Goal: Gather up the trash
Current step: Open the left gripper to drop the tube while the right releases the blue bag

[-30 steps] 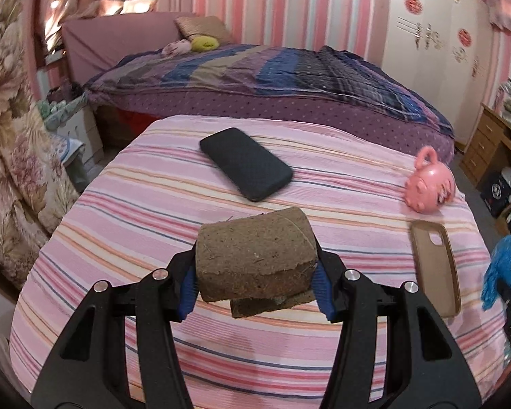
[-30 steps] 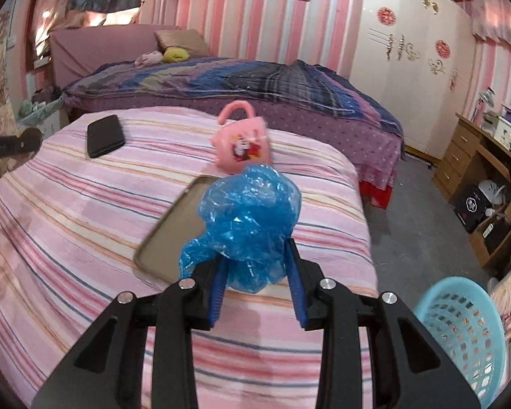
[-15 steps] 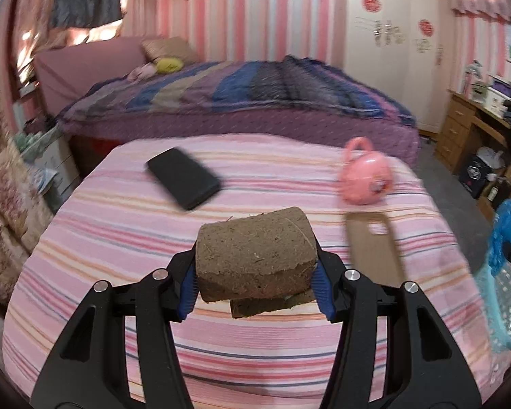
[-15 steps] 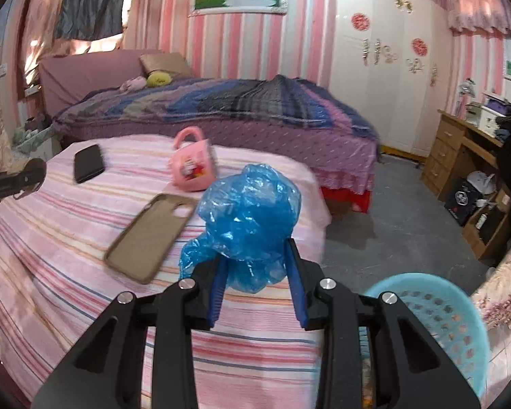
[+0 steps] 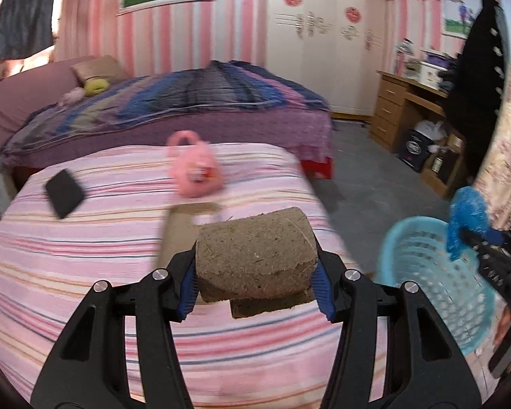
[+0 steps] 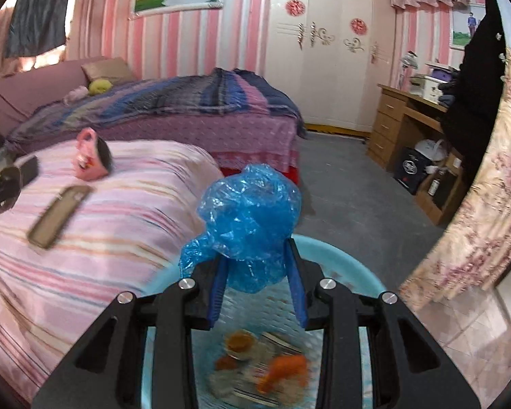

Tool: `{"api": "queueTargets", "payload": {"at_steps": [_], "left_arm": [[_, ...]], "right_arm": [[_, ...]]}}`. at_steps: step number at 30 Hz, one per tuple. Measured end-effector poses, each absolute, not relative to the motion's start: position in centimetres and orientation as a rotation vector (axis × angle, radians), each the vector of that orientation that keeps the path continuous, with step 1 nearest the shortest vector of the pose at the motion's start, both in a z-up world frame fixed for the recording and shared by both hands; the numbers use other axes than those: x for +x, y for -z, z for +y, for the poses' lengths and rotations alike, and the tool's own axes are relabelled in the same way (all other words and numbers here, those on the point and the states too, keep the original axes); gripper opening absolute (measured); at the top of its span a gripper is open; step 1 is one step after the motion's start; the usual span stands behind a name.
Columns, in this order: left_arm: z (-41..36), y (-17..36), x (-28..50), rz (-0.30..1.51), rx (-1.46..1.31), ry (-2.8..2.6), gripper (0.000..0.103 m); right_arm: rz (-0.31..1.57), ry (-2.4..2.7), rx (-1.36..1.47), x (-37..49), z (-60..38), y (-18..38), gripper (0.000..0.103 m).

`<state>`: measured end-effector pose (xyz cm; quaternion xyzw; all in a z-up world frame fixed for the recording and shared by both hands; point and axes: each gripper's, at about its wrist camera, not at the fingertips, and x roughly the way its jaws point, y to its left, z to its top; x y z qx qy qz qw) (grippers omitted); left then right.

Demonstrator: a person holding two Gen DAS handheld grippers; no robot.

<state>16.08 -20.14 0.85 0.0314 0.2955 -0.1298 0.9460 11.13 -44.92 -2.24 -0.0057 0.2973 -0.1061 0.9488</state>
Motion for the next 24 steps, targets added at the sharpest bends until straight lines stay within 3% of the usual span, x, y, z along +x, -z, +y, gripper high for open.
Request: {"api": "queueTargets", "payload": {"at_steps": [13, 16, 18, 24], "left_arm": [[-34.1, 1.7, 13.7, 0.616, 0.148, 0.451, 0.055], [-35.6, 1.9, 13.9, 0.618, 0.164, 0.464, 0.065], [-35.9, 1.7, 13.9, 0.61, 0.178, 0.456, 0.082], [-35.0, 1.1, 13.7, 0.566, 0.183, 0.413, 0.093]], "right_arm": [[0.617, 0.302, 0.077, 8.2, -52.9, 4.2, 0.033], [0.608, 0.303, 0.095, 7.6, -53.7, 4.4, 0.033], [0.607, 0.303, 0.098, 7.5, -53.9, 4.6, 0.033], [0.609, 0.295, 0.101, 7.5, -53.7, 4.6, 0.033]]}}
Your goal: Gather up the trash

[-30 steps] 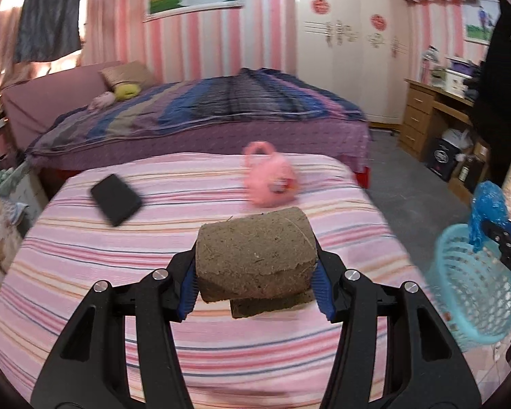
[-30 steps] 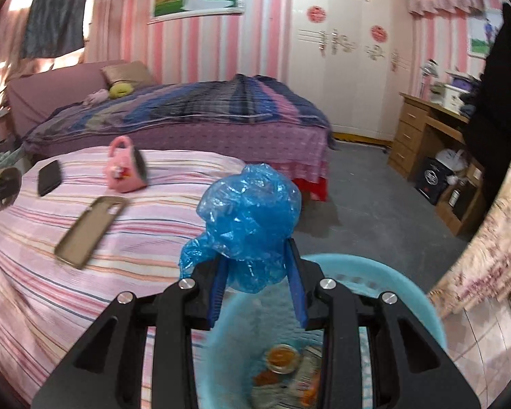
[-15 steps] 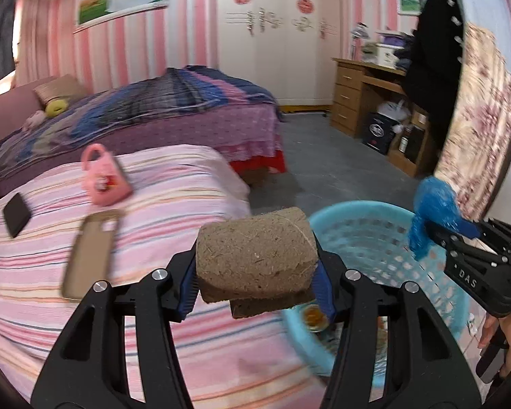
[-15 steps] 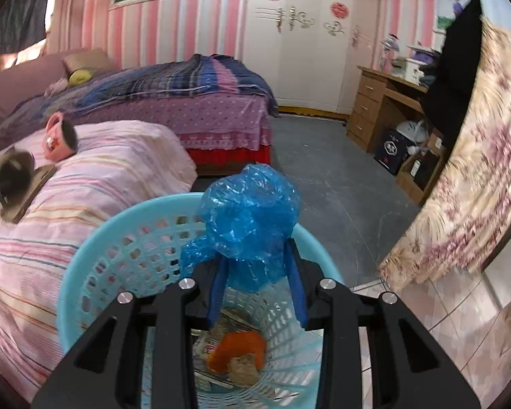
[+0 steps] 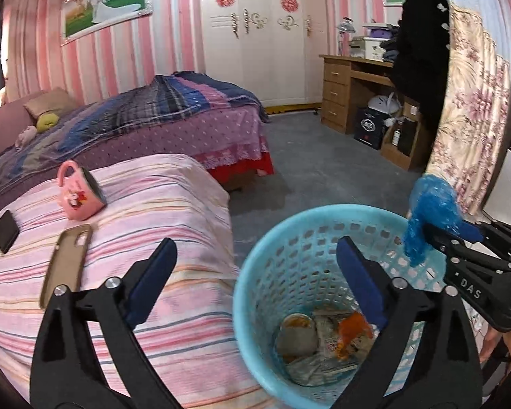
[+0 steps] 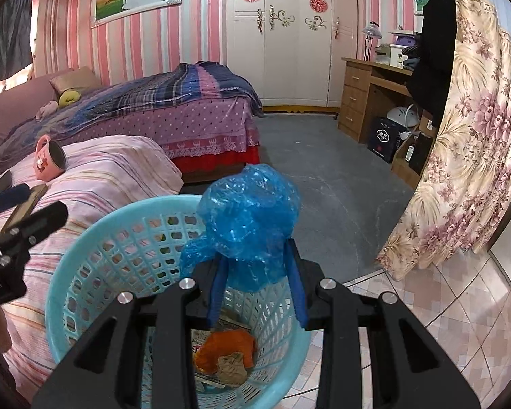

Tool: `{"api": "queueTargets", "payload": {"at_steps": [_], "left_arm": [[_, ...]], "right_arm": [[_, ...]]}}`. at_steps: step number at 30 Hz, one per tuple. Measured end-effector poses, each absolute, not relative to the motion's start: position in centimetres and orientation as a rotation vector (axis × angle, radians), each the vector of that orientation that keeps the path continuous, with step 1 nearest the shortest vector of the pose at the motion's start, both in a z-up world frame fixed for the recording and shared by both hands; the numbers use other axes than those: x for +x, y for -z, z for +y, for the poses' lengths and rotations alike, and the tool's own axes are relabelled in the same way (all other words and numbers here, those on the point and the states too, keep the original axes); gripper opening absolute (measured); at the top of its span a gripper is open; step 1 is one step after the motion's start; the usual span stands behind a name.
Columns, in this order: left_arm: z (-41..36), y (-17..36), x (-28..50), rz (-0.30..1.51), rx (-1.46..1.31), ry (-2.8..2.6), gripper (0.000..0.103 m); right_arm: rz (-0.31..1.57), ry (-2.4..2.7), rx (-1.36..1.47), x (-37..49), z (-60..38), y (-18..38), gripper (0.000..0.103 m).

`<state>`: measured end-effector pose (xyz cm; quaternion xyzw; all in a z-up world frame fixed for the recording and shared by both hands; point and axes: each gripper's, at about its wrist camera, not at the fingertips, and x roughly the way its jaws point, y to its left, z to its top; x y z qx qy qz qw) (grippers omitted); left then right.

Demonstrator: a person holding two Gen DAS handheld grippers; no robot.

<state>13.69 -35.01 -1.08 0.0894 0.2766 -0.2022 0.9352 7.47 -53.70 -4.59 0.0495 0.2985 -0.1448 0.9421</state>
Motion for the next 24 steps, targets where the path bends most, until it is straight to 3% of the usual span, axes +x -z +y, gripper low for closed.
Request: {"api": "queueTargets", "payload": {"at_steps": [10, 11, 14, 18, 24], "left_arm": [[-29.9, 0.5, 14.0, 0.534, 0.17, 0.323, 0.097], [-29.5, 0.5, 13.9, 0.533, 0.17, 0.315, 0.097], [-27.6, 0.1, 13.9, 0.532, 0.152, 0.292, 0.097], [-25.1, -0.2, 13.3, 0.522, 0.143, 0.262, 0.097], [-19.8, -0.9, 12.0, 0.506, 0.125, 0.198, 0.097]], "right_arm": [[0.606, 0.273, 0.084, 8.4, -52.0, 4.5, 0.035], [0.599, 0.271, 0.088, 8.5, -51.7, 4.4, 0.041], [0.58, 0.289, 0.085, 8.6, -51.1, 4.3, 0.074], [0.569, 0.28, 0.107, 9.0, -50.1, 4.3, 0.089], [0.573, 0.284, 0.079, 9.4, -47.3, 3.9, 0.098]]}}
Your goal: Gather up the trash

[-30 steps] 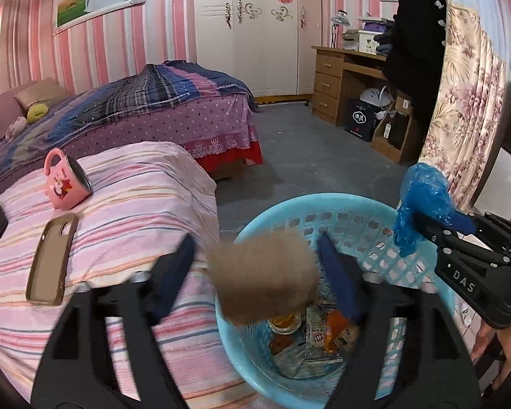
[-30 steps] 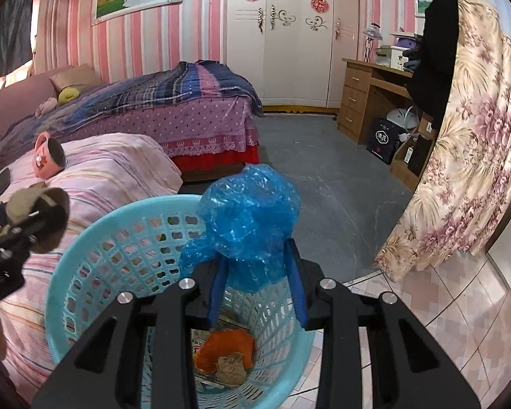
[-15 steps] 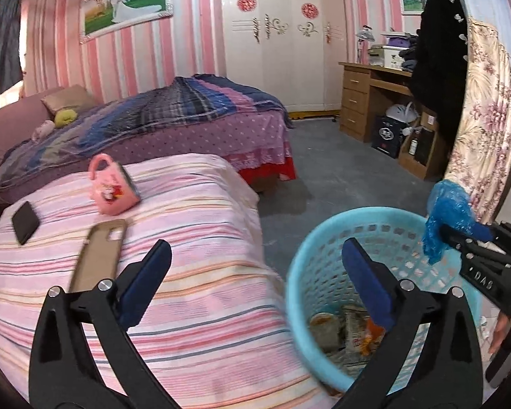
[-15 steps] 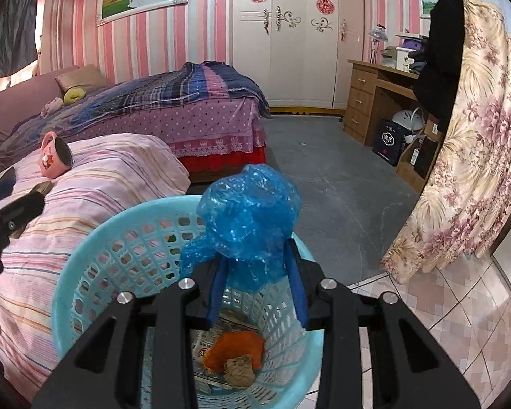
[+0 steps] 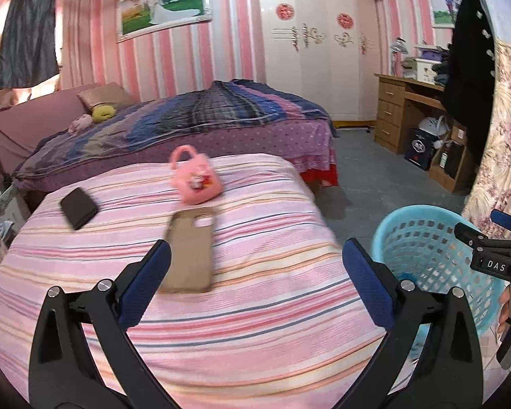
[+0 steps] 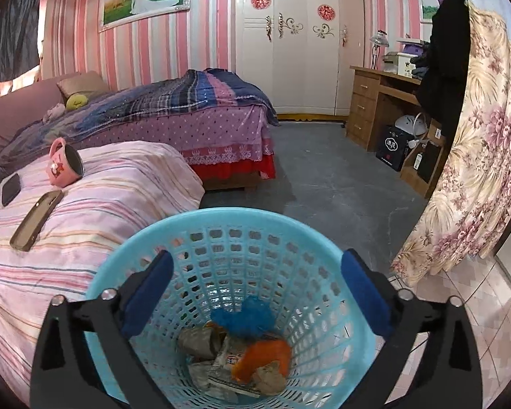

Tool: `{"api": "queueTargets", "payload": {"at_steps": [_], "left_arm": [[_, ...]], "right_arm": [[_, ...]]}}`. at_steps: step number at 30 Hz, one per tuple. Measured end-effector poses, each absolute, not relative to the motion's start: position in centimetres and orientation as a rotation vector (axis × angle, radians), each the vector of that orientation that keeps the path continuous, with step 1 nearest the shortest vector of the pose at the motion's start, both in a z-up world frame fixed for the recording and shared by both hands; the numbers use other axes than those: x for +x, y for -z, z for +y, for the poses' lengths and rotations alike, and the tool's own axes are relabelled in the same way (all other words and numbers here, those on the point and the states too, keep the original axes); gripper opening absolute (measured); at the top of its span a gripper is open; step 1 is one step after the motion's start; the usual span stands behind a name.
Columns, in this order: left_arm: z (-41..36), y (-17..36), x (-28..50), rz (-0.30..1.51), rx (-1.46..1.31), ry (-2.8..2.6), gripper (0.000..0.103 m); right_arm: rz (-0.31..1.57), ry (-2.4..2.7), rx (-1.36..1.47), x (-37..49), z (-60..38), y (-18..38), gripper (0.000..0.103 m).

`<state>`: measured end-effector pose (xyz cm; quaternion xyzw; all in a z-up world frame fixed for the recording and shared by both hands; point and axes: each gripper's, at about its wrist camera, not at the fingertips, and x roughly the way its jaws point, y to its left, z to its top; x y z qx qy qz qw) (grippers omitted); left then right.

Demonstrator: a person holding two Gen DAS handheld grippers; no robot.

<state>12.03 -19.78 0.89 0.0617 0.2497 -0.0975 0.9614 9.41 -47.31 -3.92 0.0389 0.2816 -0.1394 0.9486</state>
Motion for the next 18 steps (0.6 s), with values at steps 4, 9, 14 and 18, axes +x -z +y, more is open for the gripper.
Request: {"api": "queueTargets", "payload": {"at_steps": [4, 9, 14, 18], "left_arm": [[-16.0, -1.5, 10.7, 0.476, 0.11, 0.151, 0.097], [-11.2, -1.4, 8.9, 0.484, 0.088, 0.096, 0.097], [-6.9, 0.0, 7.3, 0.535, -0.003, 0.057, 0.097], [-5.2, 0.6, 5.8, 0.527, -0.025, 0.01, 0.098]], "right_arm": [[0.529, 0.258, 0.101, 8.9, -45.4, 3.2, 0.098], [0.508, 0.197, 0.14, 8.6, -42.3, 2.5, 0.098], [0.501, 0.164, 0.122, 7.6, -38.2, 1.6, 0.098], [0.482, 0.13, 0.09, 6.1, -34.2, 1.2, 0.098]]}}
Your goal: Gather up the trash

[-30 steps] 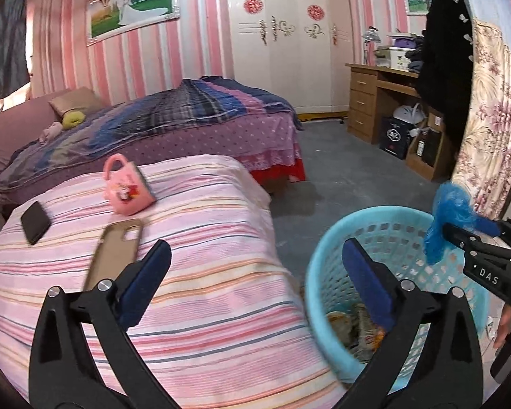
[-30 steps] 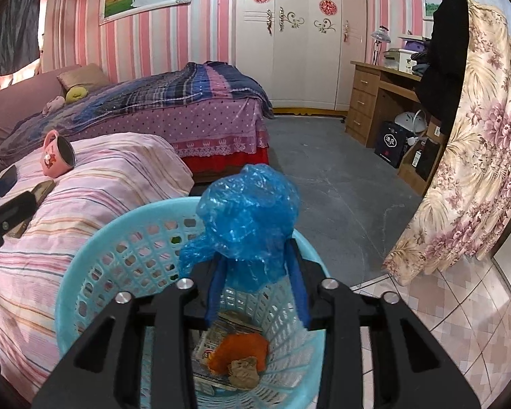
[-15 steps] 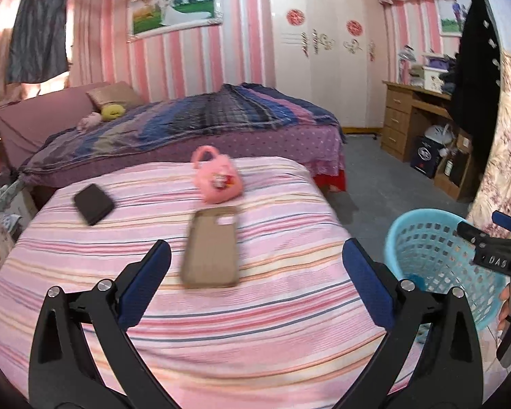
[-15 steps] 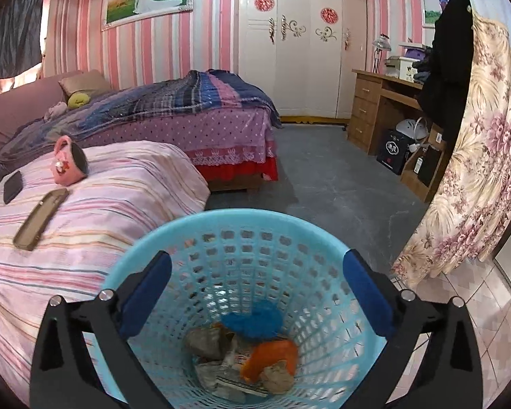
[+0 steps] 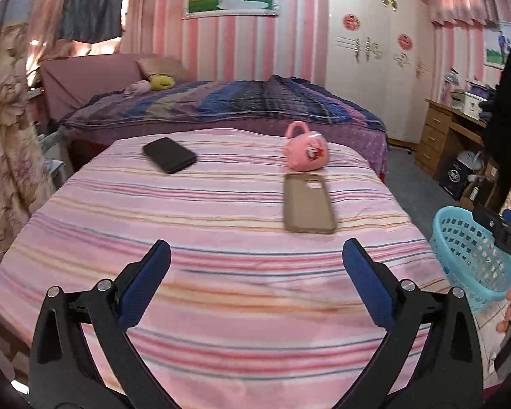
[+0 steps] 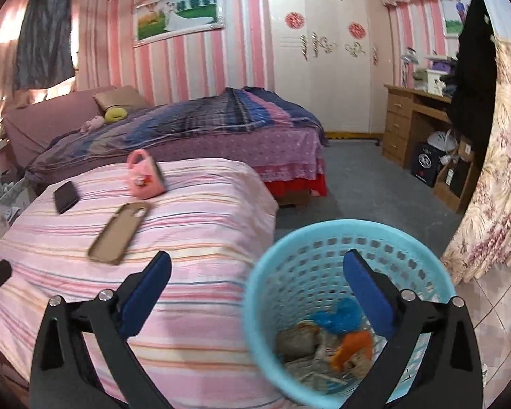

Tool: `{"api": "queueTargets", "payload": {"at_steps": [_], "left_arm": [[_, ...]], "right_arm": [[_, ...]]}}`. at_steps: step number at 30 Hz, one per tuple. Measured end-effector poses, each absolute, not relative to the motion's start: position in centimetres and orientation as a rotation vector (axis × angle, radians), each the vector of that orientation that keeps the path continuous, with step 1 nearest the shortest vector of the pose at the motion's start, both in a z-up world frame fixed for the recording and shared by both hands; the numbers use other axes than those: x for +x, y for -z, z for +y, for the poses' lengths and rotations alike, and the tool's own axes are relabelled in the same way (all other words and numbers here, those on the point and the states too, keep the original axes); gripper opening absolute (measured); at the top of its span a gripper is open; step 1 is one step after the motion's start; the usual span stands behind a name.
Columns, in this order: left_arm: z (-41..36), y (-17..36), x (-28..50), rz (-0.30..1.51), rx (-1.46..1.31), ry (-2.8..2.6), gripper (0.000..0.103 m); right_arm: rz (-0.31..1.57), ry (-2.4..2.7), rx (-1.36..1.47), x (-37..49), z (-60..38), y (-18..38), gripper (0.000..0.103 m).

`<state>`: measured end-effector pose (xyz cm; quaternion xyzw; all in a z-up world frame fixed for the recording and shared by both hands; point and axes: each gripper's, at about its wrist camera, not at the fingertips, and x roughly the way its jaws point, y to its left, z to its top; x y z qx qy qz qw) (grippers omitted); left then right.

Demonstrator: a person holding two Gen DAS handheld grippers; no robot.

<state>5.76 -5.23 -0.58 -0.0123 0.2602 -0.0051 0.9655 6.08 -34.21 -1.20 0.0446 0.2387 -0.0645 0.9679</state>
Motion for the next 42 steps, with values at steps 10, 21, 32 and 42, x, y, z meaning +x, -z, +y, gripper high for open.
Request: {"api": "queueTargets", "payload": {"at_steps": [10, 21, 32, 42], "left_arm": [[-4.2, 0.0, 2.7, 0.473, 0.012, -0.006, 0.098], [-3.5, -0.8, 1.3, 0.419, 0.02, -0.024, 0.098], [-3.5, -0.9, 0.6, 0.366, 0.023, -0.026, 0.098], [-3.7, -1.0, 0.8, 0.359, 0.024, -0.019, 0.098]], "right_arm": [[0.469, 0.043, 0.048, 1.8, -28.5, 1.0, 0.098], [0.416, 0.049, -0.007, -0.1, -25.3, 1.0, 0.098], [0.405, 0.055, 0.001, 0.0, -25.1, 0.6, 0.098], [0.377, 0.052, -0.048, -0.2, -24.2, 0.2, 0.098]]}}
